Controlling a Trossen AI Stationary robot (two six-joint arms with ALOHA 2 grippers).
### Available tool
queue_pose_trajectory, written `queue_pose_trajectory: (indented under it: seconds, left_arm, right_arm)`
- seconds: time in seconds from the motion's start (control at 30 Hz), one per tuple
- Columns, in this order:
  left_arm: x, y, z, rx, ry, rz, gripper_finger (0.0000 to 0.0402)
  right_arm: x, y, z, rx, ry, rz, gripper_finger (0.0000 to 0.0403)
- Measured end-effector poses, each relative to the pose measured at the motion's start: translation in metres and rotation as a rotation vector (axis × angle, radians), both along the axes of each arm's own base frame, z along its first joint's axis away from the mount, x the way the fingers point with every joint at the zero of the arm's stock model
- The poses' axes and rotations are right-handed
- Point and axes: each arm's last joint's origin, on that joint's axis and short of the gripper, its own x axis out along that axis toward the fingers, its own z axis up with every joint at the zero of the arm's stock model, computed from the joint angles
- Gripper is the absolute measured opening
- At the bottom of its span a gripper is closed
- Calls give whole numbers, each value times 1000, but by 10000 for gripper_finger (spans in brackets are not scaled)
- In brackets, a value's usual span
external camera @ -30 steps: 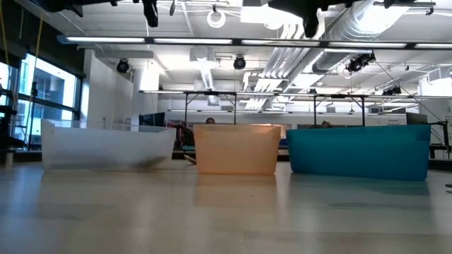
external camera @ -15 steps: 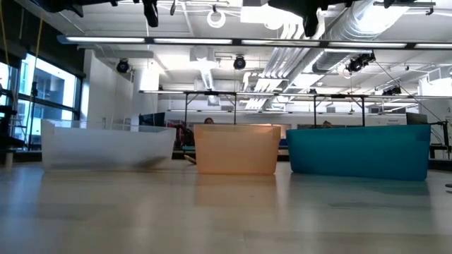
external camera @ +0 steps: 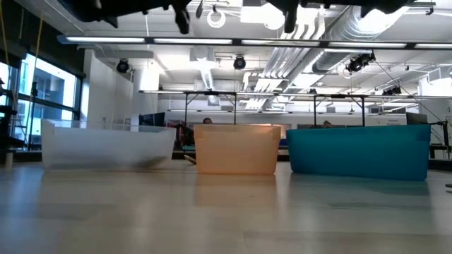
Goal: Sort silverware by color (type)
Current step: Put the black spoon into the orange bin
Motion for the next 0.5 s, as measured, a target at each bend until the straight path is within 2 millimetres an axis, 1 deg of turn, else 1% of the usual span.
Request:
queue_pose_trajectory:
  seconds: [0.17, 0.27, 0.4, 0.5]
  left_arm:
    - [24, 0, 6, -16, 21, -181, 0]
    - [34, 4, 9, -44, 39, -271, 0]
    - [41, 10, 13, -70, 54, -344, 0]
    - [41, 12, 16, -65, 42, -348, 0]
  right_arm:
    - [13, 2, 8, -3, -35, 80, 114]
    - [21, 3, 15, -57, -48, 115, 114]
    - [29, 2, 21, -76, -47, 119, 114]
    - [29, 3, 26, -83, -62, 164, 114]
